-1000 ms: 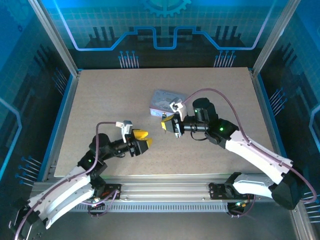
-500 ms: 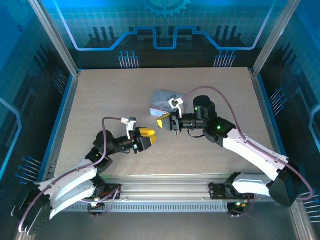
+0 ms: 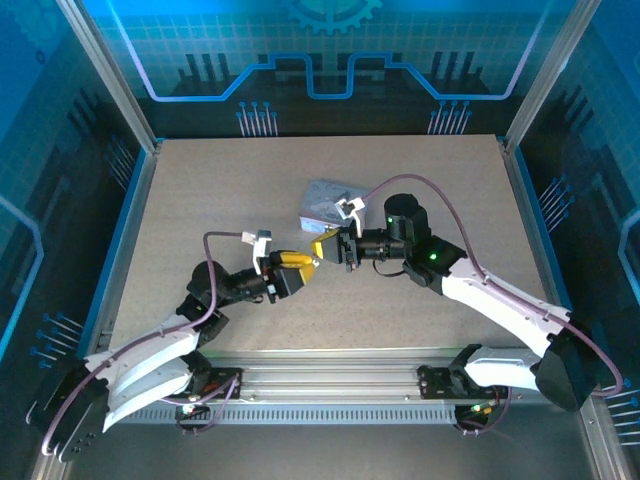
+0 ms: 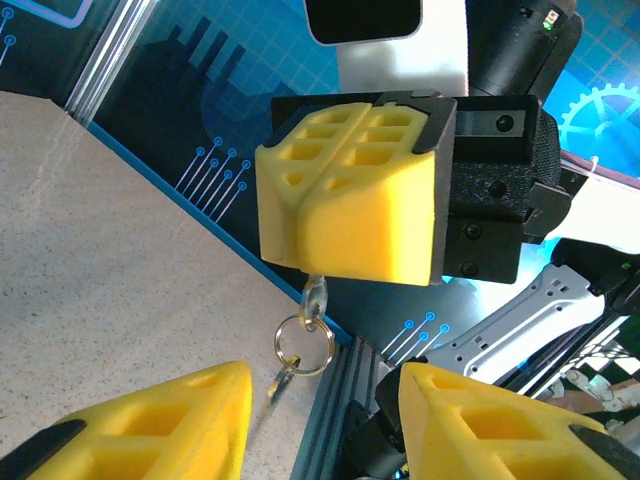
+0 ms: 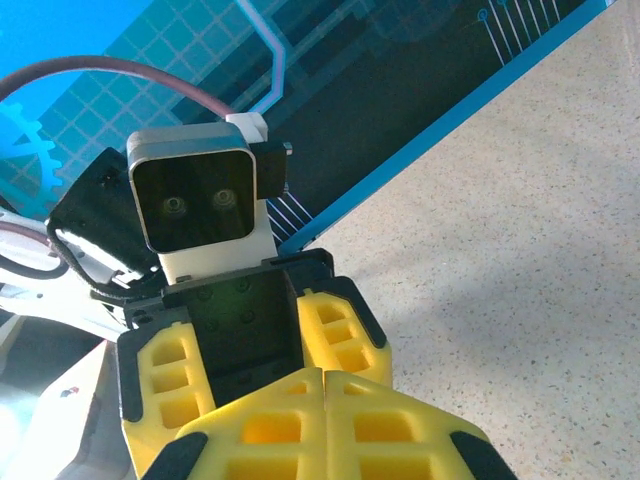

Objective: Unlock the padlock with the key

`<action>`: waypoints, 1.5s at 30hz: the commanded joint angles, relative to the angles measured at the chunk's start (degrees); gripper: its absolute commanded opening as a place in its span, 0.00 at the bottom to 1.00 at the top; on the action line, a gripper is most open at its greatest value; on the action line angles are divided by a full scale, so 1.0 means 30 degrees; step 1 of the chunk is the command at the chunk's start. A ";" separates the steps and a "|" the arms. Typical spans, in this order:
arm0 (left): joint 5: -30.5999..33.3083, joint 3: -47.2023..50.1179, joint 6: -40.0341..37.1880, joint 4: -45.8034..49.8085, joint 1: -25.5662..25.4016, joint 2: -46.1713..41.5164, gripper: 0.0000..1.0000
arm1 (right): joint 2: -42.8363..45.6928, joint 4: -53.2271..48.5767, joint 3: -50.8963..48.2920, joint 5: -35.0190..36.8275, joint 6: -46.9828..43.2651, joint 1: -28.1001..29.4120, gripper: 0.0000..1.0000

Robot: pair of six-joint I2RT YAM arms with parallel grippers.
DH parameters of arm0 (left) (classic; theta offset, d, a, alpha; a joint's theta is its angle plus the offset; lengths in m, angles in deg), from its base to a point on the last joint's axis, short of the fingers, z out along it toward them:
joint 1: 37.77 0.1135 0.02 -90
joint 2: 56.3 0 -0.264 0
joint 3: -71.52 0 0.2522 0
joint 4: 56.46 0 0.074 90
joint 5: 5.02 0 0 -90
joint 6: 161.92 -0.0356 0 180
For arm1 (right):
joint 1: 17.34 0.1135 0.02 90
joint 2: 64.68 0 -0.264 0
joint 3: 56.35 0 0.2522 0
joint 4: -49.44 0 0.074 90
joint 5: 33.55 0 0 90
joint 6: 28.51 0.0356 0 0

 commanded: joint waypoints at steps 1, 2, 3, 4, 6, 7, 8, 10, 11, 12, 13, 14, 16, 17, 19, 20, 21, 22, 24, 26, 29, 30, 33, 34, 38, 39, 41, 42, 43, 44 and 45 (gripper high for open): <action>-0.0077 -0.0308 0.0389 -0.1831 0.0129 0.0613 0.42 | -0.0050 0.0987 -0.0124 -0.0425 0.0374 0.0141 0.00; -0.0143 -0.0351 0.0571 -0.2203 0.0123 0.0909 0.42 | -0.0070 0.1026 -0.0131 -0.0429 0.0400 0.0198 0.00; -0.0224 -0.0424 0.0725 -0.2536 0.0148 0.1141 0.41 | -0.0079 0.1040 -0.0138 -0.0422 0.0407 0.0213 0.00; -0.0326 -0.0478 0.0871 -0.2891 0.0135 0.1404 0.39 | -0.0060 0.1084 -0.0167 -0.0427 0.0429 0.0212 0.00; -0.0353 -0.0473 0.1108 -0.3508 0.0132 0.1761 0.36 | -0.0009 0.1118 -0.0197 -0.0366 0.0437 0.0223 0.00; -0.0379 -0.0444 0.1217 -0.3827 0.0153 0.1907 0.35 | 0.0050 0.1122 -0.0223 -0.0336 0.0437 0.0218 0.00; -0.0371 -0.0444 0.1290 -0.4011 0.0148 0.2005 0.35 | 0.0098 0.1070 -0.0226 -0.0314 0.0408 0.0200 0.00; -0.0350 -0.0489 0.1351 -0.4182 0.0172 0.2103 0.35 | 0.0189 0.1041 -0.0284 -0.0246 0.0379 0.0214 0.00; -0.0372 -0.0473 0.1397 -0.4316 0.0184 0.2114 0.35 | 0.0246 0.1012 -0.0336 -0.0192 0.0378 0.0213 0.00; -0.0350 -0.0449 0.1495 -0.4421 0.0205 0.2111 0.35 | 0.0261 0.1012 -0.0369 -0.0172 0.0378 0.0213 0.00; -0.0356 -0.0443 0.1571 -0.4525 0.0263 0.2110 0.35 | 0.0291 0.1011 -0.0416 -0.0136 0.0378 0.0213 0.00; -0.0397 -0.0451 0.1688 -0.4666 0.0320 0.2111 0.36 | 0.0314 0.1011 -0.0453 -0.0091 0.0378 0.0213 0.00; -0.0411 -0.0529 0.1746 -0.4725 0.0377 0.2111 0.35 | 0.0341 0.1112 -0.0515 -0.0117 0.0458 0.0210 0.00; -0.0440 -0.0610 0.1803 -0.4678 0.0379 0.2133 0.34 | 0.0311 0.1214 -0.0543 -0.0126 0.0492 0.0215 0.00; -0.0524 -0.0798 0.1827 -0.4662 0.0405 0.2275 0.29 | 0.0313 0.1361 -0.0548 -0.0162 0.0604 0.0212 0.00; -0.0597 -0.0838 0.1922 -0.4749 0.0391 0.2378 0.26 | 0.0263 0.1388 -0.0548 -0.0158 0.0634 0.0213 0.00; -0.0641 -0.0882 0.1959 -0.4847 0.0402 0.2501 0.25 | 0.0270 0.1407 -0.0548 -0.0131 0.0642 0.0213 0.00; -0.0714 -0.0926 0.2028 -0.4968 0.0400 0.2631 0.24 | 0.0262 0.1440 -0.0548 -0.0114 0.0667 0.0213 0.00; -0.0803 -0.0943 0.2170 -0.5166 0.0402 0.2895 0.25 | 0.0324 0.1438 -0.0548 -0.0021 0.0686 0.0215 0.00; -0.0822 -0.0905 0.2316 -0.5528 0.0383 0.3153 0.27 | 0.0426 0.1601 -0.0548 0.0167 0.0780 0.0208 0.00; -0.0873 -0.0840 0.2432 -0.5944 0.0411 0.3489 0.25 | 0.0481 0.1830 -0.0548 0.0445 0.0947 0.0206 0.00; -0.0949 -0.0832 0.2461 -0.6059 0.0407 0.3575 0.21 | 0.0501 0.1886 -0.0548 0.0504 0.0986 0.0213 0.00; -0.0997 -0.0828 0.2552 -0.6299 0.0422 0.3743 0.12 | 0.0589 0.1949 -0.0548 0.0736 0.1023 0.0199 0.00; -0.0934 -0.0796 0.2567 -0.6320 0.0412 0.3707 0.11 | 0.0635 0.1938 -0.0548 0.0833 0.1023 0.0211 0.00; -0.0655 -0.0544 0.2588 -0.6384 0.0537 0.3550 0.12 | 0.0817 0.1949 -0.1085 0.1159 0.1068 0.0212 0.00; -0.0617 -0.0499 0.2583 -0.6416 0.0595 0.3496 0.12 | 0.0846 0.1971 -0.1133 0.1210 0.1081 0.0163 0.00; -0.0606 -0.0446 0.2635 -0.6382 0.0615 0.3398 0.12 | 0.0906 0.1978 -0.1176 0.1269 0.1125 0.0183 0.00; -0.0613 -0.0461 0.2625 -0.6367 0.0655 0.3351 0.12 | 0.0933 0.2040 -0.1222 0.1300 0.1155 0.0165 0.00; -0.0600 -0.0443 0.2640 -0.6368 0.0643 0.3326 0.13 | 0.0944 0.2080 -0.1251 0.1299 0.1197 0.0148 0.00; -0.0624 -0.0443 0.2641 -0.6370 0.0662 0.3335 0.14 | 0.0943 0.2124 -0.1252 0.1325 0.1231 0.0149 0.00; -0.0623 -0.0451 0.2641 -0.6383 0.0678 0.3327 0.14 | 0.0951 0.2155 -0.1259 0.1328 0.1257 0.0139 0.00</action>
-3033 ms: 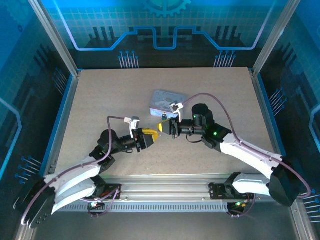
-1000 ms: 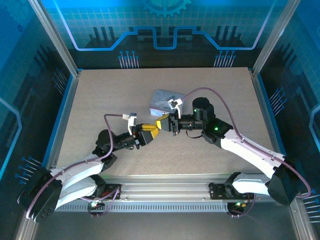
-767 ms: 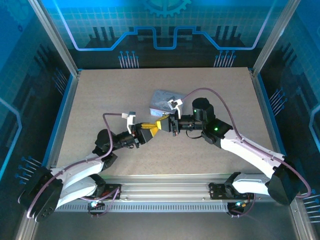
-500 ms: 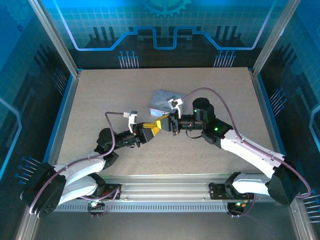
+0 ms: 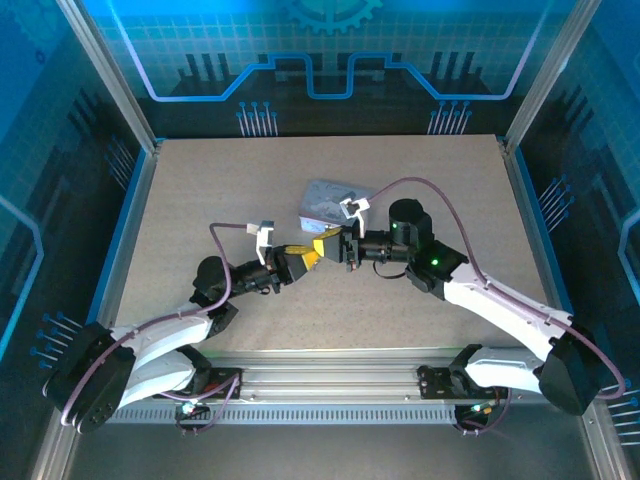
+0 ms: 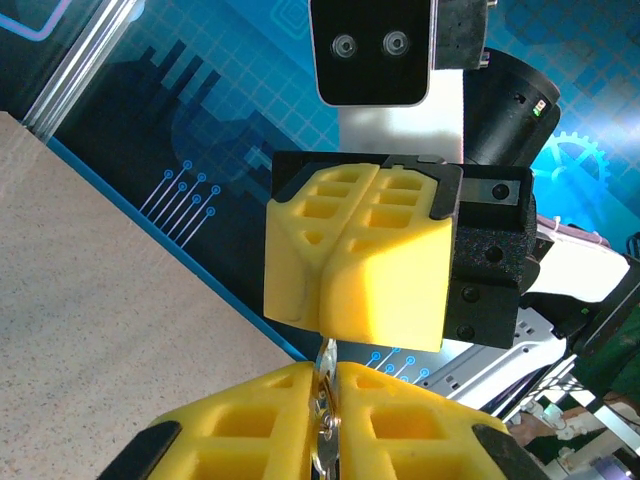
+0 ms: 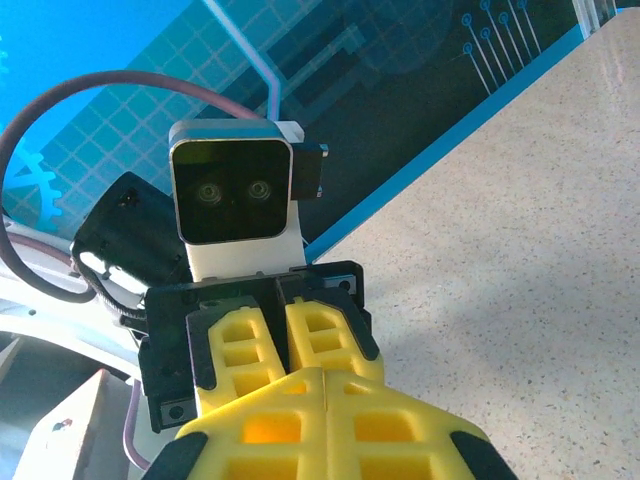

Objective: Unlock the padlock with the key

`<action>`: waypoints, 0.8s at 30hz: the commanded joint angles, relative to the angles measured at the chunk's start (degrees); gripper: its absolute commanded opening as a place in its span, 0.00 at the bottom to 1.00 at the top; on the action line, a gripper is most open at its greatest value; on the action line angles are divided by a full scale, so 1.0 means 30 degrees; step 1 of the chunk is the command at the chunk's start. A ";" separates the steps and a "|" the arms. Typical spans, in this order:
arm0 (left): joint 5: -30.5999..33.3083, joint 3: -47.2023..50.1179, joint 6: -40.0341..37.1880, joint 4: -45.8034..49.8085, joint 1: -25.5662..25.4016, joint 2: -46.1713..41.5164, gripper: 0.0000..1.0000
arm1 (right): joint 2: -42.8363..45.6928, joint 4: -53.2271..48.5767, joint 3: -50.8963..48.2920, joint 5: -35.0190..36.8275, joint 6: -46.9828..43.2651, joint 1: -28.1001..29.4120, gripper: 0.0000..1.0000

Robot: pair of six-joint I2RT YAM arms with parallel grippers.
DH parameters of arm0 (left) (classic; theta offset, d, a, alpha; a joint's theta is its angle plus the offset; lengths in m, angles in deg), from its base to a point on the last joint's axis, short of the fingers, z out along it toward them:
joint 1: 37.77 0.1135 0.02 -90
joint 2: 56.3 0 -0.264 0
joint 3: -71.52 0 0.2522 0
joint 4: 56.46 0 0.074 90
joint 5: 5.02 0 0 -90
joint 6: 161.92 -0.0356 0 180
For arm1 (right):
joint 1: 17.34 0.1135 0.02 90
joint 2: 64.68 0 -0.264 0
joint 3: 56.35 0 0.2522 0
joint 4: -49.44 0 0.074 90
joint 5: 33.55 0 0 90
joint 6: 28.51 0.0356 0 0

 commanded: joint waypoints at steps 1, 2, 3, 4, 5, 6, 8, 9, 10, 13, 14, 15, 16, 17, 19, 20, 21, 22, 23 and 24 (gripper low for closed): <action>-0.0105 -0.0028 0.0102 -0.0995 0.0269 -0.0289 0.14 | 0.0389 0.0474 -0.0319 0.0313 0.0258 0.0080 0.00; -0.0111 -0.0028 0.0105 -0.1001 0.0267 -0.0267 0.14 | 0.0396 0.0499 -0.0319 0.0327 0.0281 0.0070 0.00; -0.0089 -0.0017 0.0138 -0.1015 0.0255 -0.0242 0.14 | 0.0389 0.0500 -0.0319 0.0360 0.0288 0.0060 0.00; -0.0060 -0.0010 0.0168 -0.1045 0.0265 -0.0244 0.15 | 0.0389 0.0545 -0.0319 0.0360 0.0318 0.0062 0.00; -0.0064 -0.0006 0.0177 -0.1077 0.0269 -0.0235 0.15 | 0.0392 0.0563 -0.0319 0.0396 0.0318 0.0066 0.00; -0.0064 0.0015 0.0186 -0.1086 0.0277 -0.0249 0.15 | 0.0389 0.0588 -0.0334 0.0415 0.0361 0.0054 0.00; -0.0083 0.0004 0.0193 -0.1095 0.0253 -0.0245 0.13 | 0.0389 0.0690 -0.0348 0.0447 0.0433 0.0079 0.00; -0.0105 -0.0017 0.0186 -0.1113 0.0262 -0.0233 0.12 | 0.0389 0.0763 -0.0377 0.0497 0.0491 0.0081 0.00; -0.0121 -0.0030 0.0193 -0.1110 0.0255 -0.0216 0.10 | 0.0391 0.0827 -0.0406 0.0503 0.0521 0.0059 0.00; -0.0277 -0.0139 0.0222 -0.1110 0.0271 -0.0142 0.04 | 0.0334 0.0939 -0.0407 0.0565 0.0581 0.0069 0.00; -0.0299 -0.0159 0.0215 -0.1123 0.0272 -0.0094 0.01 | 0.0302 0.0939 -0.0407 0.0608 0.0579 0.0058 0.00; -0.0271 -0.0145 0.0218 -0.1112 0.0266 -0.0075 0.00 | 0.0276 0.0940 -0.0407 0.0624 0.0607 0.0071 0.00; -0.0293 -0.0167 0.0196 -0.1123 0.0254 -0.0064 0.00 | 0.0221 0.0918 -0.0392 0.0666 0.0638 0.0064 0.00; -0.0293 -0.0155 0.0167 -0.1066 0.0259 -0.0078 0.00 | 0.0186 0.0872 -0.0378 0.0734 0.0690 0.0064 0.00; -0.0281 -0.0102 0.0029 -0.0978 0.0262 -0.0061 0.00 | 0.0199 0.0622 -0.0351 0.1106 0.0744 0.0077 0.14; -0.0243 -0.0049 -0.0051 -0.0833 0.0283 -0.0118 0.00 | 0.0239 0.0445 -0.0349 0.1379 0.0786 0.0079 0.26; -0.0198 -0.0014 -0.0146 -0.0663 0.0291 -0.0179 0.00 | 0.0286 0.0258 -0.0327 0.1663 0.0815 0.0069 0.36; -0.0122 0.0080 -0.0323 -0.0343 0.0331 -0.0306 0.00 | 0.0379 -0.0073 -0.0288 0.2025 0.0816 0.0086 0.48; 0.0027 0.0167 -0.0543 0.0145 0.0339 -0.0503 0.00 | 0.0471 -0.0443 -0.0206 0.2366 0.0774 0.0073 0.54; 0.0183 0.0229 -0.0808 0.0702 0.0361 -0.0710 0.00 | 0.0589 -0.0847 -0.0138 0.2777 0.0757 0.0059 0.58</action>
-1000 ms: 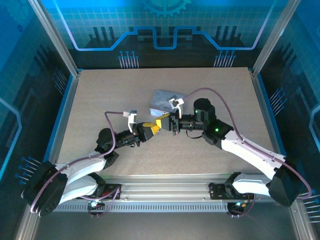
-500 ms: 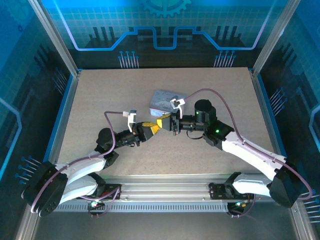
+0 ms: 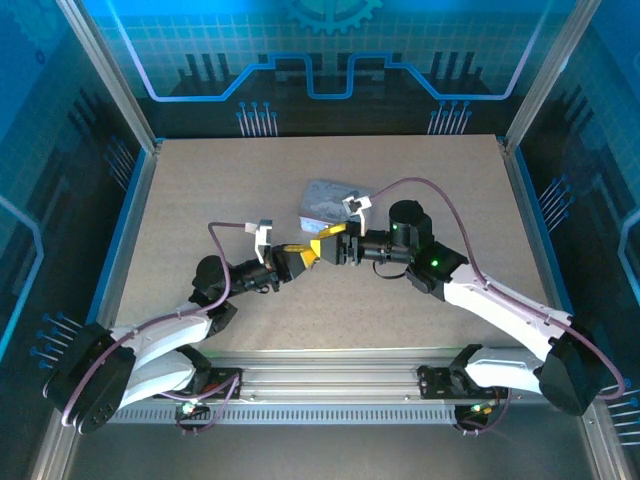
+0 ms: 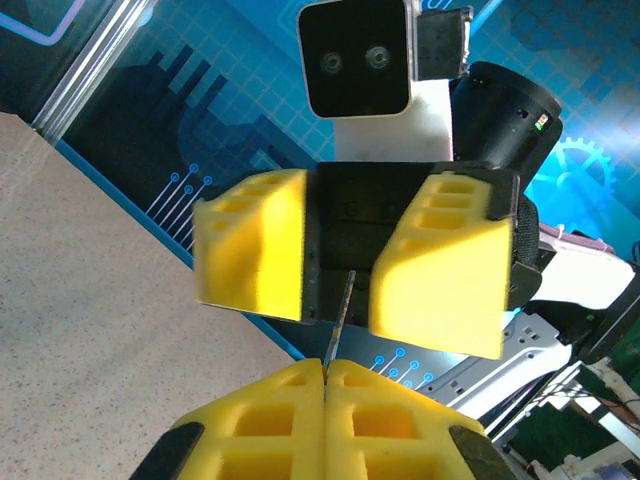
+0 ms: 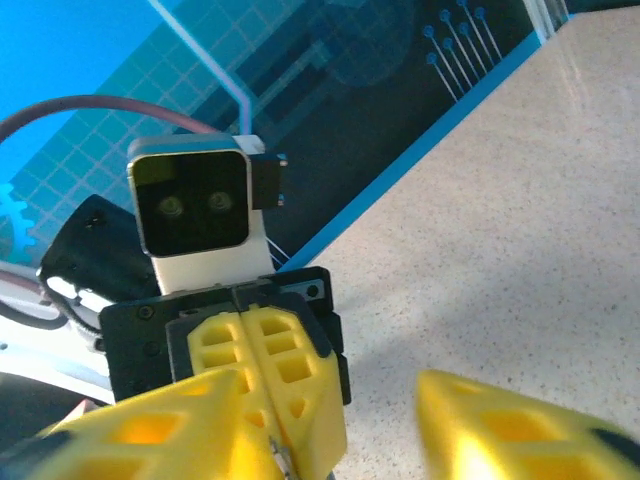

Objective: Unlock the padlock with the key

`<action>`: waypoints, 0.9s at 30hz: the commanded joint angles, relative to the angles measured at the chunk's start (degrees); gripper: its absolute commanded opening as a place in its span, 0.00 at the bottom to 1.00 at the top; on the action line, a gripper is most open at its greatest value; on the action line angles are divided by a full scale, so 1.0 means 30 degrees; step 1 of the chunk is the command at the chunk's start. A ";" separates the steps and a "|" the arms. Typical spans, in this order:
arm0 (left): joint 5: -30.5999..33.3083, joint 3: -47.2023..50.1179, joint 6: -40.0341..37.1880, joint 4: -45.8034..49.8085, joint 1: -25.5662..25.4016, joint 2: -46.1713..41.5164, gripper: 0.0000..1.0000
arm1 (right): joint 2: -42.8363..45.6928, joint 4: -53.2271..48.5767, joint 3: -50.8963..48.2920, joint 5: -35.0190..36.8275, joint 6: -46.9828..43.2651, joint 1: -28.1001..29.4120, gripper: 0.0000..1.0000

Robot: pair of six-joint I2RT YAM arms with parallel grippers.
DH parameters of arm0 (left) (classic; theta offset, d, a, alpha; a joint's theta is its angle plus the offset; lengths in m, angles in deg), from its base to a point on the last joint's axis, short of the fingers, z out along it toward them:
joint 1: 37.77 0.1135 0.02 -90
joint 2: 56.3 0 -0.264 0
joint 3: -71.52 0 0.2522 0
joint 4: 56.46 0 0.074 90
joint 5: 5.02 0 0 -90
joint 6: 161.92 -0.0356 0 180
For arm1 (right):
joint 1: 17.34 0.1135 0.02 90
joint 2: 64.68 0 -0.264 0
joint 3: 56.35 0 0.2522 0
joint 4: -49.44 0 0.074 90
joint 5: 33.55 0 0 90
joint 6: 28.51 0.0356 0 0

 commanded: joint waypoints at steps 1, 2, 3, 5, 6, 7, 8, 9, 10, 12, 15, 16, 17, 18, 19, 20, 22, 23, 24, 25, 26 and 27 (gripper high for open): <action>0.0326 0.0314 -0.1101 0.1168 0.0160 -0.0976 0.00 | 0.0633 -0.1440 0.0252 0.1872 0.0014 0.0051 0.61; 0.0531 0.0399 -0.1503 0.1988 0.0169 -0.1365 0.00 | 0.0763 -0.2043 0.0351 0.2489 0.0036 0.0037 0.63; 0.0691 0.0406 -0.1896 0.2978 0.0160 -0.1769 0.00 | 0.0872 -0.2600 0.0415 0.3164 0.0119 0.0024 0.64; 0.1330 0.0395 -0.2908 0.5637 0.0177 -0.2958 0.00 | 0.1032 -0.4262 0.0478 0.5284 0.0610 -0.0006 0.66; 0.1699 0.0346 -0.3422 0.6961 0.0183 -0.3565 0.00 | 0.0993 -0.5104 0.0463 0.6381 0.0859 -0.0044 0.66; 0.2257 0.0294 -0.3994 0.8723 0.0161 -0.4338 0.00 | 0.0883 -0.5887 0.0873 0.7441 0.0973 -0.0009 0.66; 0.2910 0.0189 -0.4541 1.0550 0.0166 -0.5129 0.00 | 0.0663 -0.6675 0.1167 0.8684 0.1114 0.0083 0.63; 0.3471 0.0096 -0.5081 1.2060 0.0161 -0.5827 0.00 | 0.0377 -0.7543 0.1399 0.9740 0.1169 0.0238 0.60; 0.4062 0.0022 -0.5646 1.3671 0.0175 -0.6649 0.00 | -0.0076 -0.8396 0.1714 1.1007 0.1164 0.0567 0.59; 0.4987 -0.0006 -0.6465 1.6101 0.0168 -0.8018 0.00 | -0.1305 -0.9652 0.2438 1.3677 0.1127 0.1550 0.56; 0.5734 -0.0007 -0.7358 1.8667 0.0161 -0.9706 0.00 | -0.3964 -1.1231 0.4039 1.7399 0.1676 0.2967 0.55; 0.5854 -0.0028 -0.7643 1.9378 0.0180 -1.0175 0.00 | -0.4994 -1.1775 0.4722 1.8296 0.2043 0.3222 0.54; 0.5935 -0.0051 -0.7877 2.0016 0.0168 -1.0561 0.00 | -0.6024 -1.2096 0.5341 1.8916 0.2259 0.3420 0.54; 0.6052 -0.0066 -0.8072 2.0596 0.0169 -1.0892 0.00 | -0.6957 -1.2215 0.5846 1.9231 0.2387 0.3485 0.54; 0.6148 -0.0072 -0.8233 2.1123 0.0189 -1.1255 0.00 | -0.7916 -1.2259 0.6449 1.9521 0.2441 0.3570 0.54; 0.6195 -0.0013 -0.8379 2.1516 0.0190 -1.1612 0.00 | -0.8915 -1.2367 0.7093 1.9817 0.2449 0.3676 0.55; 0.6230 0.0129 -0.8531 2.2072 0.0204 -1.2224 0.00 | -1.0596 -1.2659 0.8380 2.0052 0.2554 0.3660 0.55; 0.6235 0.0212 -0.8590 2.2299 0.0236 -1.2543 0.00 | -1.1449 -1.2843 0.9031 2.0085 0.2612 0.3668 0.55; 0.6222 0.0307 -0.8595 2.2461 0.0220 -1.2815 0.00 | -1.2063 -1.2977 0.9544 2.0077 0.2670 0.3669 0.55; 0.6117 0.0411 -0.8637 2.2561 0.0220 -1.3142 0.00 | -1.2638 -1.3054 1.0027 2.0040 0.2723 0.3687 0.54; 0.5992 0.0530 -0.8586 2.2590 0.0246 -1.3463 0.00 | -1.3120 -1.3064 1.0370 2.0056 0.2800 0.3660 0.54; 0.5966 0.0609 -0.8566 2.2658 0.0250 -1.3726 0.00 | -1.3457 -1.3042 1.0540 2.0033 0.2903 0.3599 0.54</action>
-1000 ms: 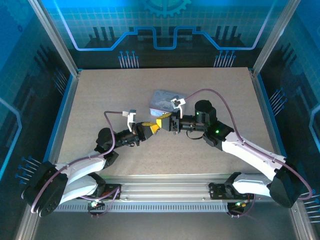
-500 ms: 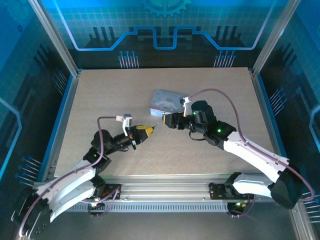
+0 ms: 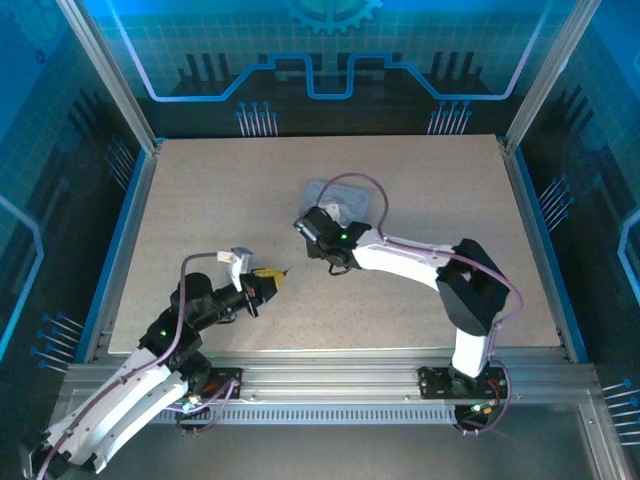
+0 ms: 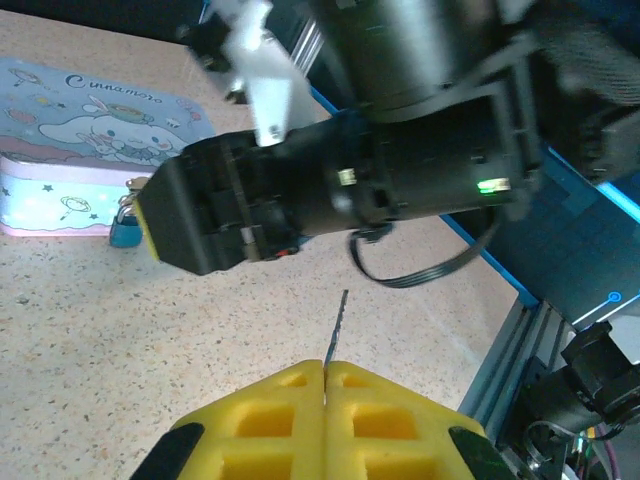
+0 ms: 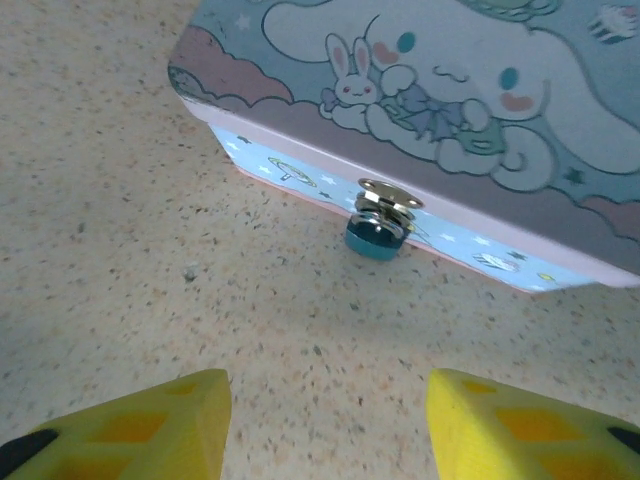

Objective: Unlock the padlock with the key

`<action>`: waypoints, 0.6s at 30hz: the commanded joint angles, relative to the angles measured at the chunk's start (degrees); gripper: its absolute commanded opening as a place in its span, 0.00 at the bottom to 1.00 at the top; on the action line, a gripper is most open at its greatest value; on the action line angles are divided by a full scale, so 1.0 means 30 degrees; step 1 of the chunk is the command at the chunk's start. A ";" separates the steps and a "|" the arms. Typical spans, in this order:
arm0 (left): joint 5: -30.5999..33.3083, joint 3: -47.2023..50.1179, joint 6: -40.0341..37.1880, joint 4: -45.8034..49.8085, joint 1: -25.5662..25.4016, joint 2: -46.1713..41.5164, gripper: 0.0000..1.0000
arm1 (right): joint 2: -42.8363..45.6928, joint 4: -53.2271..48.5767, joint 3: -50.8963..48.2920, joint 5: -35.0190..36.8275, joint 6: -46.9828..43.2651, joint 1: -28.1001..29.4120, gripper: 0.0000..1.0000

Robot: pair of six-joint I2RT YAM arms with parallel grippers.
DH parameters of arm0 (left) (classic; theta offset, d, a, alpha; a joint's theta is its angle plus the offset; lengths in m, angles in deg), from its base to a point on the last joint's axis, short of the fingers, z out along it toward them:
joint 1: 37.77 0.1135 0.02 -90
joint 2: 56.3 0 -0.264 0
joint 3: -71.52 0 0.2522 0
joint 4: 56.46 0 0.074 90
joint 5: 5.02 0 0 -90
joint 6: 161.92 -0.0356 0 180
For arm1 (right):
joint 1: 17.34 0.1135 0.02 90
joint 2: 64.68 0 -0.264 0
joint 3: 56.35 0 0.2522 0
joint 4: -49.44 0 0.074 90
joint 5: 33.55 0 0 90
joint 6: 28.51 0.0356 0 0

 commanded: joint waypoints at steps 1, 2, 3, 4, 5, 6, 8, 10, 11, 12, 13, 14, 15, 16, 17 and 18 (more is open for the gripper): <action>0.0197 0.0458 -0.0560 0.1274 0.0126 -0.0908 0.00 | -0.0937 -0.0879 0.1189 0.0991 0.0825 -0.0046 0.54; 0.0188 0.0550 -0.0560 0.1361 0.0126 -0.1119 0.00 | -0.1264 -0.0774 0.1280 0.0744 0.0975 -0.0185 0.53; 0.0191 0.0620 -0.0536 0.1458 0.0126 -0.1243 0.00 | -0.1538 -0.0686 0.1321 0.0476 0.1163 -0.0329 0.53; 0.0211 0.0722 -0.0500 0.1481 0.0124 -0.1332 0.00 | -0.1773 -0.0584 0.1326 0.0285 0.1389 -0.0461 0.52; 0.0170 0.0817 -0.0473 0.1460 0.0126 -0.1402 0.00 | -0.1955 -0.0546 0.1354 0.0234 0.1557 -0.0535 0.51; 0.0101 0.0928 -0.0390 0.1428 0.0124 -0.1422 0.00 | -0.2186 -0.0494 0.1399 0.0305 0.1760 -0.0558 0.50; -0.0119 0.1134 -0.0256 0.1198 0.0155 -0.1404 0.00 | -0.2580 -0.0514 0.1538 0.0628 0.2007 -0.0573 0.47; -0.0269 0.1262 -0.0164 0.1034 0.0155 -0.1427 0.00 | -0.3026 -0.0629 0.1722 0.1226 0.2394 -0.0560 0.44; -0.0335 0.1301 -0.0151 0.0966 0.0158 -0.1416 0.00 | -0.3156 -0.0626 0.1765 0.1579 0.2587 -0.0575 0.41; -0.0370 0.1328 -0.0133 0.0911 0.0168 -0.1435 0.00 | -0.3272 -0.0485 0.1668 0.2078 0.2816 -0.0559 0.38; -0.0401 0.1357 -0.0140 0.0884 0.0158 -0.1433 0.00 | -0.3376 -0.0143 0.1498 0.2476 0.2981 -0.0559 0.36; -0.0449 0.1371 -0.0196 0.0860 0.0155 -0.1438 0.00 | -0.3461 0.0120 0.1372 0.2788 0.3148 -0.0559 0.35; -0.0512 0.1353 -0.0229 0.0866 0.0154 -0.1420 0.00 | -0.3600 0.0333 0.1355 0.3146 0.3265 -0.0587 0.34; -0.0554 0.1351 -0.0259 0.0886 0.0154 -0.1438 0.00 | -0.3775 0.0450 0.1405 0.3461 0.3410 -0.0636 0.34; -0.0618 0.1305 -0.0331 0.0895 0.0154 -0.1426 0.00 | -0.3941 0.0501 0.1492 0.3656 0.3500 -0.0619 0.34; -0.0698 0.1286 -0.0397 0.0963 0.0156 -0.1437 0.00 | -0.4116 0.0556 0.1650 0.3843 0.3575 -0.0642 0.34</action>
